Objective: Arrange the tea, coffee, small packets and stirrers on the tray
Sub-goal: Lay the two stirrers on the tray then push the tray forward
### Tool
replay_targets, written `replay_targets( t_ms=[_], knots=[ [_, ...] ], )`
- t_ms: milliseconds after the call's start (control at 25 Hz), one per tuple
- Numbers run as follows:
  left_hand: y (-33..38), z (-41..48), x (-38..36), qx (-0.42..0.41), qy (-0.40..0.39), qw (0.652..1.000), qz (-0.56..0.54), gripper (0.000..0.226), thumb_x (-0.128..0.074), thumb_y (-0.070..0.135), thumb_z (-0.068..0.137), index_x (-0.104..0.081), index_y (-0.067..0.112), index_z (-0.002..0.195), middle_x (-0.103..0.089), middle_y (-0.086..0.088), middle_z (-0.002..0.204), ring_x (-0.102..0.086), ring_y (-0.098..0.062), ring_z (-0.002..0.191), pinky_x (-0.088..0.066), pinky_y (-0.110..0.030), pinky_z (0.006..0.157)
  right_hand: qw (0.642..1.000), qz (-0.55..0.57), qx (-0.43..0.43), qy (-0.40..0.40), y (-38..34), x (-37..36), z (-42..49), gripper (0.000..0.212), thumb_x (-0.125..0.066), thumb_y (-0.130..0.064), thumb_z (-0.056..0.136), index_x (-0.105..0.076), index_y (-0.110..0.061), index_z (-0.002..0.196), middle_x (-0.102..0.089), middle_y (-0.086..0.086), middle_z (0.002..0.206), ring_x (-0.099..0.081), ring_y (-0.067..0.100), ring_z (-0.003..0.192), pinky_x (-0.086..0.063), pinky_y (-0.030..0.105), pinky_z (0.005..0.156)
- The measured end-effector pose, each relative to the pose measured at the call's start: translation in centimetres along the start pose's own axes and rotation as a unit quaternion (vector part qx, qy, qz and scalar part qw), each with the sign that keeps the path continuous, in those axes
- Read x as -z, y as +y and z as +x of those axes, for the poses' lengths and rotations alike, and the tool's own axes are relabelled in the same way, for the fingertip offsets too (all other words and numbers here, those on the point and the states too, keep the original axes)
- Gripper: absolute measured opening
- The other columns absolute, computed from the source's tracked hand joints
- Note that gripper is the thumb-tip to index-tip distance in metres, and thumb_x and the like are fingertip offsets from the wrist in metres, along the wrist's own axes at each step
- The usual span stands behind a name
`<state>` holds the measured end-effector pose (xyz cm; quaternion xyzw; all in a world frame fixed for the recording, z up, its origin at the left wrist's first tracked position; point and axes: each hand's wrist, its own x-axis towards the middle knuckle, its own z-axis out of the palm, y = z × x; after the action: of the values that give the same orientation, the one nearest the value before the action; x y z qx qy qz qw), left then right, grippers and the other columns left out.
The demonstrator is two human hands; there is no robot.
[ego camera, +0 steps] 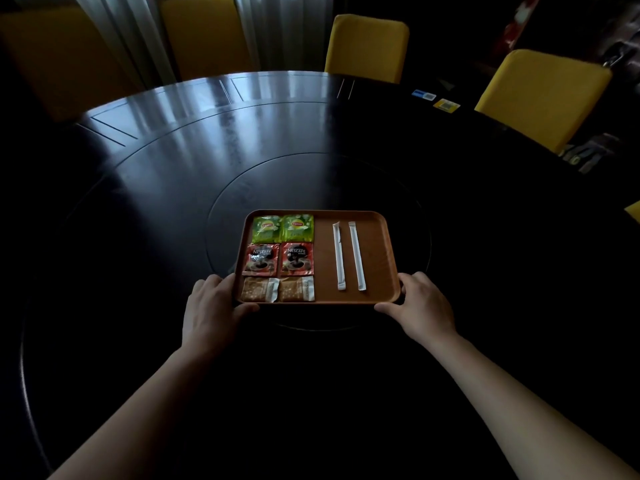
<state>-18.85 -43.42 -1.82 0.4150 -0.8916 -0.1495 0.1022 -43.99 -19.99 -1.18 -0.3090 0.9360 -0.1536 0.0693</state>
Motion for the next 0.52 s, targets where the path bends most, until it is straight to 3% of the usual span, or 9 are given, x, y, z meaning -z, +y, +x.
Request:
replay_targets(
  t_ms=[240, 520],
  knots=[
    [0.4, 4.4, 0.0, 0.002, 0.003, 1.000, -0.008, 0.050, -0.081, 0.041, 0.074, -0.066, 0.022, 0.118, -0.052, -0.001, 0.091, -0.040, -0.017, 0.088, -0.039, -0.033, 0.076, 1.000, -0.008, -0.006, 0.004, -0.9, -0.1, 4.2, 0.046, -0.080, -0.052, 0.068, -0.061, -0.022, 0.098, -0.054, 0.000, 0.098, -0.058, 0.021, 0.091, -0.050, 0.033, 0.073],
    [0.7, 8.0, -0.3, -0.006, 0.011, 1.000, -0.022, 0.044, -0.083, 0.036, 0.072, -0.071, 0.018, 0.111, -0.049, 0.000, 0.087, -0.039, -0.018, 0.086, -0.037, -0.034, 0.073, 1.000, -0.025, -0.005, 0.002, -1.4, -0.2, 7.8, 0.053, -0.078, -0.053, 0.071, -0.062, -0.020, 0.108, -0.056, 0.003, 0.105, -0.058, 0.023, 0.097, -0.051, 0.034, 0.077]
  ],
)
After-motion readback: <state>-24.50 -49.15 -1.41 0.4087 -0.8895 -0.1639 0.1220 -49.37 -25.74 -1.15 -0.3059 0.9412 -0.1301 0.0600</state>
